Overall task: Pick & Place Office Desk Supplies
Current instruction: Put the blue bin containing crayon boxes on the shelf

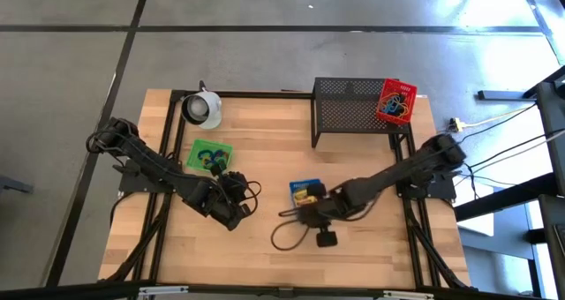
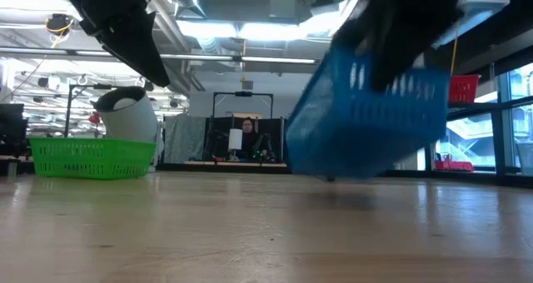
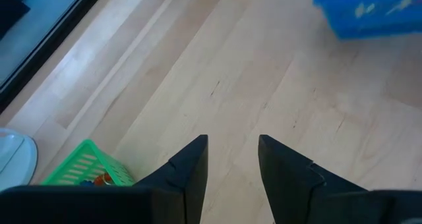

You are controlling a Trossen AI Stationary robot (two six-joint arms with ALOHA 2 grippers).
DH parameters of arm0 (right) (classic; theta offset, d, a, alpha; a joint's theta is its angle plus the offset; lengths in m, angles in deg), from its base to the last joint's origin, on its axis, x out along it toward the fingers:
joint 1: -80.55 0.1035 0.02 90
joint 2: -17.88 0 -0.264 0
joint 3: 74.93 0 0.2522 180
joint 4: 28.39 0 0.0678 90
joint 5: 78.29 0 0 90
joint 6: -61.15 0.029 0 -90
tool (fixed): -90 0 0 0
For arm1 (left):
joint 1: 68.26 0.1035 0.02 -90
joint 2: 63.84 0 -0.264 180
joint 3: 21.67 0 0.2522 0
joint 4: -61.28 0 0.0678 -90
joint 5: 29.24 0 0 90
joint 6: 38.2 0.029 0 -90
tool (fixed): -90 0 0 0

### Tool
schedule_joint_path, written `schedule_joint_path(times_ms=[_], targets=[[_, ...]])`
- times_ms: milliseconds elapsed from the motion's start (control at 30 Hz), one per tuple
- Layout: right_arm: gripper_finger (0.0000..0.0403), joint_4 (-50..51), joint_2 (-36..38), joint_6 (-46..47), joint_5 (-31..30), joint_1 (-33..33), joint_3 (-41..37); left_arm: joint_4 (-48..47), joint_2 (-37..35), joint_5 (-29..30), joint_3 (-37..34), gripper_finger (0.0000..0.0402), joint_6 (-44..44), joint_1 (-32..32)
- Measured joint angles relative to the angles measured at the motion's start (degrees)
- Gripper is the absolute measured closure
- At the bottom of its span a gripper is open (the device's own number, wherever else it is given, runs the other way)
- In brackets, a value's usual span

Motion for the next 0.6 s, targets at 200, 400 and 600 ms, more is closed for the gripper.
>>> schedule_joint_path(times_ms=[200,400,600], targets=[[0.0395,0.7,8.3,2.4,-6.6,2.4,0.0,0.0,0.0,0.0,0.0,0.0274,0.0,0.0],[0.0395,3.7,17.2,2.4,-13.3,2.0,0.0,0.1,0.0,0.1,0.0,0.0274,0.0,0.0],[0.0395,7.7,24.9,0.9,-16.5,-3.0,0.0,0.1,0.0,0.2,0.0,0.0274,0.0,0.0]])
